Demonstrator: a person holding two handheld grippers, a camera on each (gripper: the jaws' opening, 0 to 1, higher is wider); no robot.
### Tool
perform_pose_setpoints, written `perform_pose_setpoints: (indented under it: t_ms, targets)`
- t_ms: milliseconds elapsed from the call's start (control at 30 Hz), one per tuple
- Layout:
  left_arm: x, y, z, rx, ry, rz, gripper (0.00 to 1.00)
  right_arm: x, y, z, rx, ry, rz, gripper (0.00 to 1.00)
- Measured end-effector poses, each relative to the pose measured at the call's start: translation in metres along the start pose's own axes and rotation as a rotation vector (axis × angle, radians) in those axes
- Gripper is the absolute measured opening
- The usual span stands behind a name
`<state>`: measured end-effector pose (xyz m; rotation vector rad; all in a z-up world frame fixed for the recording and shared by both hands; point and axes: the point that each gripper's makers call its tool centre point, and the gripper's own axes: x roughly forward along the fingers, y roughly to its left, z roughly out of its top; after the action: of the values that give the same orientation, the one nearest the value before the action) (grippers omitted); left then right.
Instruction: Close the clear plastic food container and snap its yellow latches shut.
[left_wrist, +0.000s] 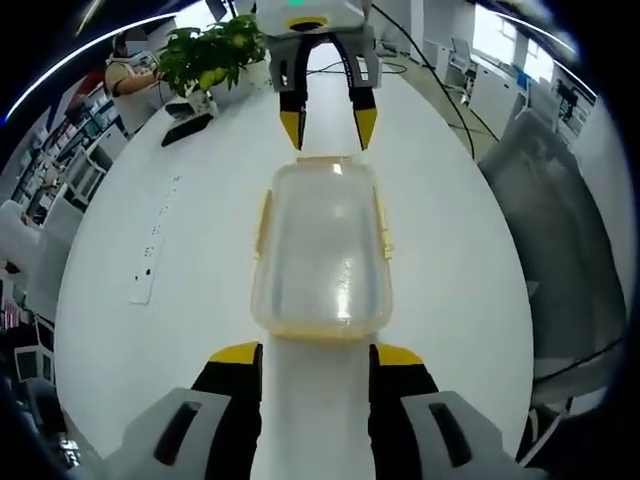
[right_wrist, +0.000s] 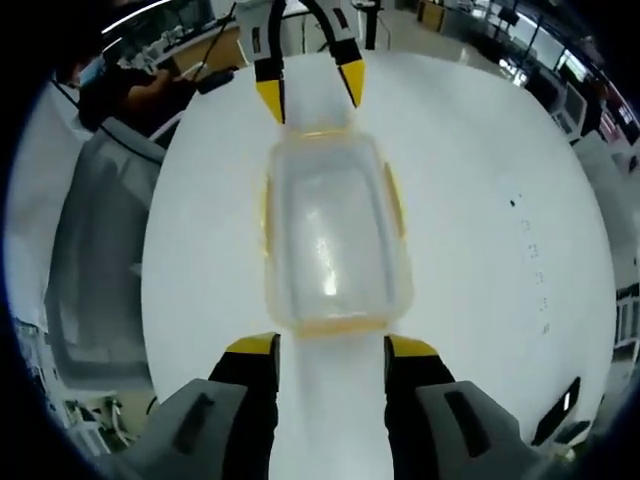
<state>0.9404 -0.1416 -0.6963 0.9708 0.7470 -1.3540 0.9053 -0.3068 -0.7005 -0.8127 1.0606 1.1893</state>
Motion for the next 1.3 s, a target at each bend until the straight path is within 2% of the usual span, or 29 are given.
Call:
perform_pose_setpoints:
  t_ms: [100, 200, 333, 600, 800, 867, 967, 1100, 1300]
  targets:
    - [-0.002, 0.001, 0.001, -0.02, 0.009, 0.017, 0.34, -0.001, 0.0, 0.003, 0.013, -0.018, -0.014, 0.34]
    - [-0.004, 0.0, 0.003, -0.078, 0.008, 0.03, 0.32, -0.003, 0.001, 0.007, 0.05, -0.045, -0.023, 0.32]
    - [-0.003, -0.003, 0.005, -0.165, 0.002, 0.016, 0.28, -0.005, -0.001, 0.01, 0.098, -0.074, -0.044, 0.29]
    - [0.0, 0.001, 0.009, -0.27, -0.008, 0.085, 0.26, -0.005, -0.007, 0.013, 0.252, -0.166, -0.15, 0.28]
    - [0.001, 0.003, 0.005, -0.32, -0.021, 0.165, 0.25, -0.005, -0.009, 0.009, 0.347, -0.22, -0.244, 0.26]
    - [-0.001, 0.006, 0.004, -0.365, -0.042, 0.195, 0.25, -0.007, -0.012, 0.009, 0.388, -0.246, -0.278, 0.25]
    - [-0.002, 0.002, 0.007, -0.512, -0.12, 0.178, 0.25, -0.009, -0.01, 0.014, 0.436, -0.302, -0.289, 0.24]
    - [-0.001, 0.002, 0.004, -0.59, -0.152, 0.186, 0.24, -0.006, -0.007, 0.015, 0.487, -0.338, -0.294, 0.24]
    - [0.003, -0.001, 0.0, -0.598, -0.137, 0.21, 0.22, -0.003, -0.012, 0.014, 0.567, -0.385, -0.33, 0.24]
